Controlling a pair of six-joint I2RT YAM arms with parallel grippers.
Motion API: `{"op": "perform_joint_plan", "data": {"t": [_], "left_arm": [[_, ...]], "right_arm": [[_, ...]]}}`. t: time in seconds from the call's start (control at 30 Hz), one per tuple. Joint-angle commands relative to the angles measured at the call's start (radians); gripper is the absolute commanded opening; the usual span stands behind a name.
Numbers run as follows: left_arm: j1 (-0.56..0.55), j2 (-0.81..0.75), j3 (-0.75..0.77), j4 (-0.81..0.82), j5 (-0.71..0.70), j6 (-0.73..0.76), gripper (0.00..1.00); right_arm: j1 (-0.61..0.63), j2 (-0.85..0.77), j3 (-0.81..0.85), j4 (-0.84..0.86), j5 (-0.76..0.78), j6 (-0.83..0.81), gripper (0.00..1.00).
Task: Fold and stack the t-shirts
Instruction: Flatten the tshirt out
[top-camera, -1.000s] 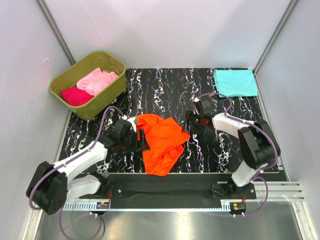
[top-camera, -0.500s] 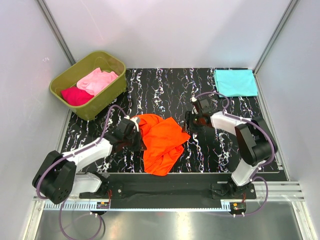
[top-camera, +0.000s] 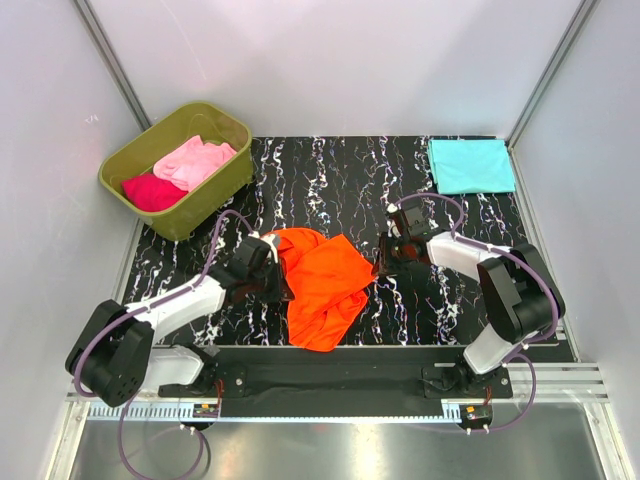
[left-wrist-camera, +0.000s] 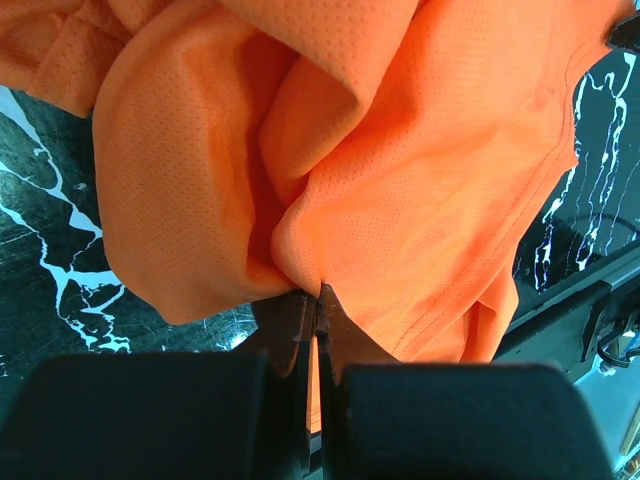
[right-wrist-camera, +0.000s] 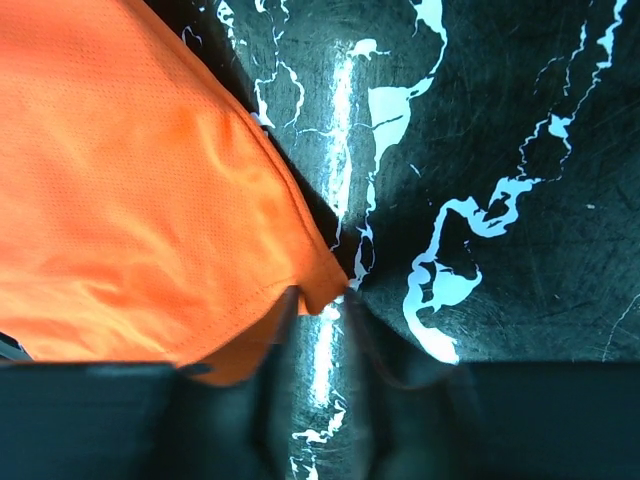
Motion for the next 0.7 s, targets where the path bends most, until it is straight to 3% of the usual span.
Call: {"op": "perform_joint_plan", "data": {"t": [0.0,0.03,0.07,0.1,0.2,0.27,0.37,0.43,0.47,0.5,0.6,0.67], "left_arm": [[-0.007,-0.026,0.028,0.046,0.026,-0.02,0.0],[-0.007,-0.035,0.021,0.045,0.022,-0.022,0.0],[-0.006,-0.037,0.018,0.043,0.019,-0.029,0.0],[-0.006,-0.04,0.015,0.045,0.017,-0.032,0.0],[-0.006,-0.034,0.05,0.037,0.005,-0.04,0.0],[-0.004,0.007,0.166,-0.003,-0.033,-0.013,0.0],[0.0,0.134,0.434,-0.049,-0.023,0.023,0.0],[0.0,0.262,0.725,-0.144,0.025,0.056,0.0],[0.002,0.302,0.833,-0.191,0.031,0.069,0.0],[0.0,0.339,1.04,-0.287,0.034,0.081,0.0],[-0.001,0.438,1.33,-0.45,0.029,0.121,0.0],[0.0,0.446,1.386,-0.51,0.04,0.155,0.0]], "right_arm": [[0.005,-0.01,0.008,0.036,-0.017,0.012,0.26],[0.005,-0.005,0.018,0.035,-0.016,0.014,0.21],[0.005,0.003,0.028,0.03,-0.017,0.015,0.05],[0.005,0.004,0.034,0.024,-0.014,0.014,0.0],[0.004,-0.026,0.089,-0.029,0.039,0.026,0.0],[0.004,-0.077,0.185,-0.1,0.107,0.029,0.0],[-0.002,-0.152,0.371,-0.372,0.411,0.044,0.0],[-0.036,-0.196,0.498,-0.454,0.489,0.049,0.0],[-0.054,-0.25,0.535,-0.506,0.516,0.051,0.0],[-0.073,-0.281,0.569,-0.525,0.514,0.051,0.0],[-0.117,-0.405,0.699,-0.577,0.515,0.058,0.0],[-0.117,-0.486,0.701,-0.585,0.48,0.066,0.0]]}}
